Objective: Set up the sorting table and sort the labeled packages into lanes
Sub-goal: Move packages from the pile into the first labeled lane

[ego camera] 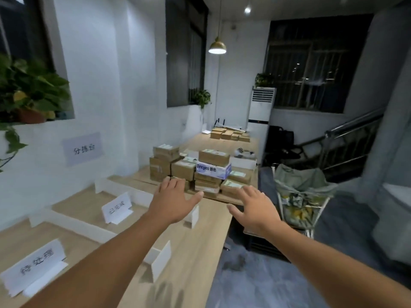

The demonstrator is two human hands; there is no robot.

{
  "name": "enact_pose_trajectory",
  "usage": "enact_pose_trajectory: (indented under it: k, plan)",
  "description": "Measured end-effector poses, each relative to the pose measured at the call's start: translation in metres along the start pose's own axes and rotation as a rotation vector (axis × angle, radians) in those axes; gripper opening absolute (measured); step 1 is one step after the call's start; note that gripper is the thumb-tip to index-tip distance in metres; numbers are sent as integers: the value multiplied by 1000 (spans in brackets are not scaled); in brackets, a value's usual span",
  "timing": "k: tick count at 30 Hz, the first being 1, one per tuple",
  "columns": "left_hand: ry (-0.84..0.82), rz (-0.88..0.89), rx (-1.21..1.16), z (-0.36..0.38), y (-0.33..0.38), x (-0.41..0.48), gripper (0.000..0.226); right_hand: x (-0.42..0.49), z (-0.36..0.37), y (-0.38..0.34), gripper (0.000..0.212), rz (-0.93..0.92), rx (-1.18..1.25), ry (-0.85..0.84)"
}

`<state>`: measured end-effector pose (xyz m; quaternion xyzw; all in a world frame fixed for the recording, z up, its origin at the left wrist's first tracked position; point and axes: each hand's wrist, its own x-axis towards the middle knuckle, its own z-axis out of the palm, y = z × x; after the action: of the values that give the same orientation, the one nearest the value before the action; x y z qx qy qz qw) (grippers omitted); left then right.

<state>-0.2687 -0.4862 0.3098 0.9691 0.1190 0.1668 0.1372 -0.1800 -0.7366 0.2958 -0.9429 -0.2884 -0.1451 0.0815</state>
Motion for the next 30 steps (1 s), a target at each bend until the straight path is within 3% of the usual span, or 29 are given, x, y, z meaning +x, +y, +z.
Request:
enact_pose_trajectory:
  k: [10, 17, 23, 30]
  plan:
    - [52, 32, -88, 99, 45, 203, 81, 158, 71, 122, 79, 37, 7, -33]
    - [76, -158, -318, 156, 65, 338, 70, 287, 93, 180, 67, 6, 187, -17]
    - [137, -266, -380, 224, 88, 442, 81, 390, 136, 253, 71, -103, 363, -31]
    - [216, -306, -419, 307, 121, 525, 74, 509, 216, 352, 73, -308, 477, -136]
